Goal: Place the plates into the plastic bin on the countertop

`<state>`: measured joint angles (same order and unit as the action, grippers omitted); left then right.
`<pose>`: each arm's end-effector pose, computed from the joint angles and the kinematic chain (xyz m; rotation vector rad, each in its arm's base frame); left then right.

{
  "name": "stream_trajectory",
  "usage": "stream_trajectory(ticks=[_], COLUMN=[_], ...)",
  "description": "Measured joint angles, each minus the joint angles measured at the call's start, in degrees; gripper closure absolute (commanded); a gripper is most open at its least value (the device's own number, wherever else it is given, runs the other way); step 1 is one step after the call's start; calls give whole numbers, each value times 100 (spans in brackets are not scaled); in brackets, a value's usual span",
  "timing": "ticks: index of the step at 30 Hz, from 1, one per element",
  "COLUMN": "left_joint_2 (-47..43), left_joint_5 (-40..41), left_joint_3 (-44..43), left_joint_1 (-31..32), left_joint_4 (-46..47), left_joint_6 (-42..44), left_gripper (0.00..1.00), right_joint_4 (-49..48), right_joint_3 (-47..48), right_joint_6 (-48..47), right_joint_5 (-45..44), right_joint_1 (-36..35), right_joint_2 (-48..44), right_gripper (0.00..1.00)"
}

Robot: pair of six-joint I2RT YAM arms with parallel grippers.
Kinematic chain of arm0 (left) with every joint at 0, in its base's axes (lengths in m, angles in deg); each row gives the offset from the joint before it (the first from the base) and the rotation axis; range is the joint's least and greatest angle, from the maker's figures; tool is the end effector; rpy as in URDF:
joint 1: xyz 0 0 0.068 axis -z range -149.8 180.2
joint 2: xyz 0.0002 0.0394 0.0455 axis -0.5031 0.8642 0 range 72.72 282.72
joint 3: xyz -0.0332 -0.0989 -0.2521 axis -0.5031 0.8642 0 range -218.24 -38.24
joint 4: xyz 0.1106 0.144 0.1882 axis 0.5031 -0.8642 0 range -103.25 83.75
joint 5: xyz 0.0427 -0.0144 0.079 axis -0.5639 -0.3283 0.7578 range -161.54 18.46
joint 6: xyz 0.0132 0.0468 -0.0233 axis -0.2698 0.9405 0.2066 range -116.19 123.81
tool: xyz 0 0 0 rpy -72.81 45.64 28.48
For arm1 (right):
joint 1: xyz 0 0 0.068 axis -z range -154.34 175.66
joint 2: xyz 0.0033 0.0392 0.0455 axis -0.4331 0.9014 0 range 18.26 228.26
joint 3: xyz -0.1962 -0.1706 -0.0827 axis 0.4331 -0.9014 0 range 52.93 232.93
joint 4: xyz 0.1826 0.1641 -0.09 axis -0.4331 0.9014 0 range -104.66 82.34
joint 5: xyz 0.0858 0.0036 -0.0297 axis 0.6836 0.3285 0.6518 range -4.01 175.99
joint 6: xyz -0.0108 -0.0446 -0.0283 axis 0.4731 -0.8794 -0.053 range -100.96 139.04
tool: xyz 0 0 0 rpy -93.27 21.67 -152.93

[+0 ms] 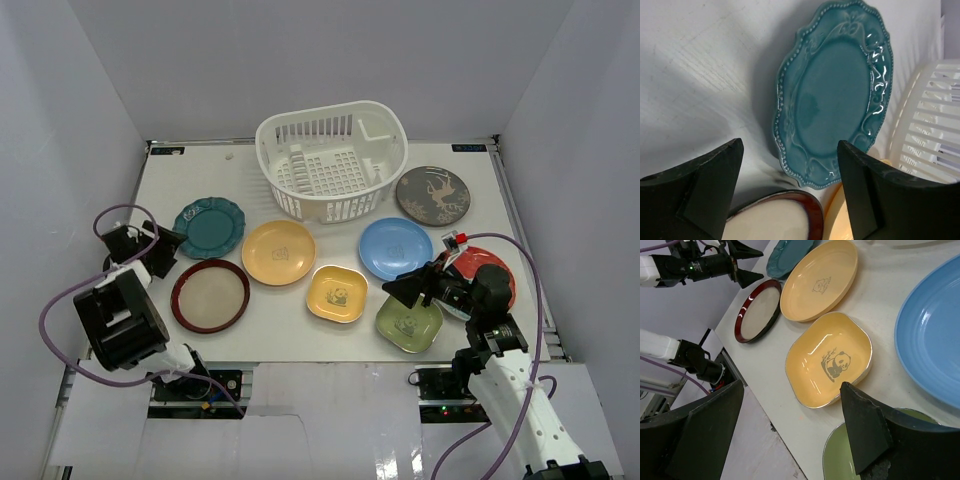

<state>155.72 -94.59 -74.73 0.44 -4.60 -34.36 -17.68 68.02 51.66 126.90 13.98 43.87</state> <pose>0.2463 0.1249 0.1638 -1.1385 2.0434 -0.5450 0.1262 0.0500 0.2288 -0.2414 1.7976 1.1655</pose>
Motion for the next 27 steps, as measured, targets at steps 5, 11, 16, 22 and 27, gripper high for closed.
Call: stream_trajectory(ticks=[5,11,16,22,27], left_joint_2=[841,1425,1908,2129,1965], left_joint_5=[-468,-861,-1128,-1513,-1506], left_joint_3=[-162,-286,-332,-111,376], left_joint_1=[-55,-74,-107,-120,-116], left_joint_4=[459,1117,1797,2776,3373], left_joint_6=[127,131,-129,-756,-1362], left_gripper=[33,47,69,100,100], right_joint_4=[0,-17,-203,-396,-737], right_joint_3=[-2,-4,-103,-103,-83], right_joint_6=[-13,-11,127,260,393], right_joint_5=[-4,-33,-46,-166,-321], right_joint_1=[-35,-46,-87,-190,-424], right_joint_2=[22,177,341,529,925], right_gripper=[16,17,18,19,18])
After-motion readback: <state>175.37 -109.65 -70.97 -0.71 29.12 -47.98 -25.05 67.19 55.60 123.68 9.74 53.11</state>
